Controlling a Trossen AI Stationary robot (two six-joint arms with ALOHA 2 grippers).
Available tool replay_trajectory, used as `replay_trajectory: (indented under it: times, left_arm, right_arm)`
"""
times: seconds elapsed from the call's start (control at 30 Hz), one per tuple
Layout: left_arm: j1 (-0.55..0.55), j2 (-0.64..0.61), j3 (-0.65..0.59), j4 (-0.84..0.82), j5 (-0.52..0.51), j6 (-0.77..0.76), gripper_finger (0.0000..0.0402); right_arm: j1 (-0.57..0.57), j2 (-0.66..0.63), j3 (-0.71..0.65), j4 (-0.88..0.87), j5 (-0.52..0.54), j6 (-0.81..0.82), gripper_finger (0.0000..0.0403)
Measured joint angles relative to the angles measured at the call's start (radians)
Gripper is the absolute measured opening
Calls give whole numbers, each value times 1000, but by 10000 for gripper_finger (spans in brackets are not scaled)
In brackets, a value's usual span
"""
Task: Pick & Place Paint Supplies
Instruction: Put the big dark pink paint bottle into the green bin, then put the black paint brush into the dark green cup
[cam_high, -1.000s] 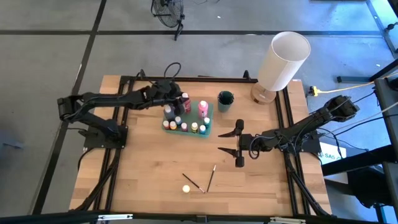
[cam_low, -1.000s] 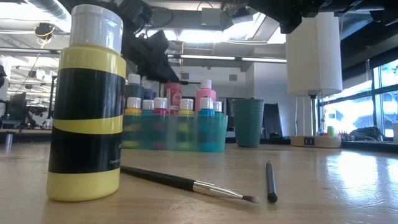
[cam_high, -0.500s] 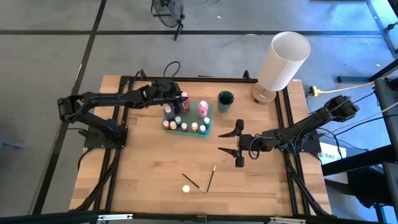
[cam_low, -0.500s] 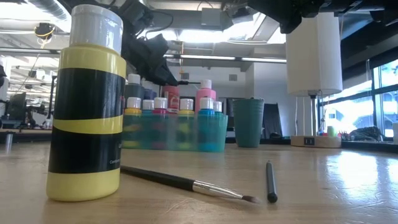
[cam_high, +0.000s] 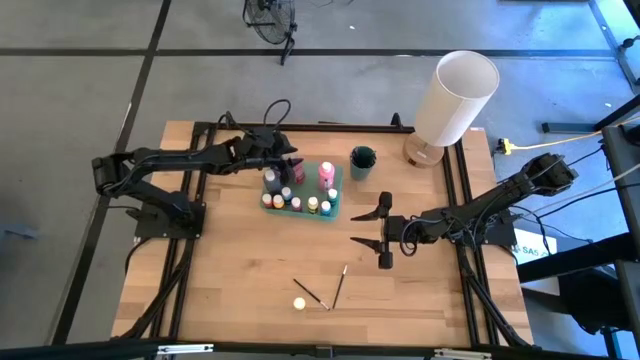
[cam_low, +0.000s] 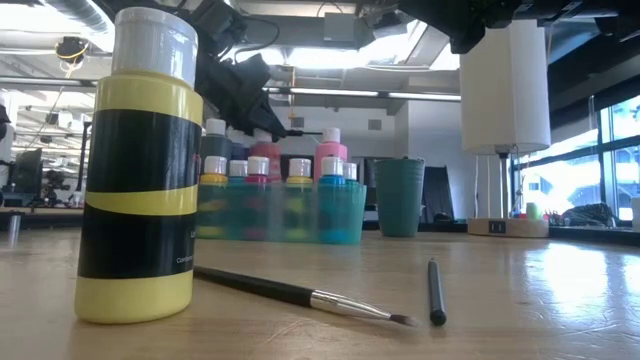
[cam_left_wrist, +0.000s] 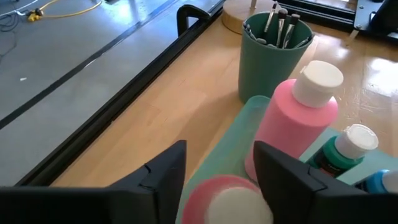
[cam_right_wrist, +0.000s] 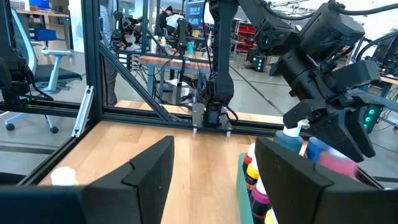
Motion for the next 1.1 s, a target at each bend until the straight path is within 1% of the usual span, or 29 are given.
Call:
replay_trajectory:
  times: [0.1, 0.33, 0.5, 0.7, 0.9, 1.1]
  left_arm:
    - [0, 0, 0, -2, 0, 0, 191]
    - [0, 0, 0, 1, 0, 1, 196]
    - [-1, -4, 3, 58, 5, 0, 197]
    - [-17, -59, 77, 52, 0, 47, 197]
    - [-86, -147, 151, -5, -2, 78, 197]
    - [-221, -248, 179, -118, 1, 147, 188]
  right_arm:
    - [0, 0, 0, 0, 0, 0, 229]
    - [0, 0, 0, 0, 1, 0, 229]
    - [0, 0, 0, 0, 3, 0, 229]
    - [0, 0, 0, 0, 3, 0, 229]
    - [0, 0, 0, -7, 3, 0, 229]
    - [2, 0, 0, -8, 3, 0, 229]
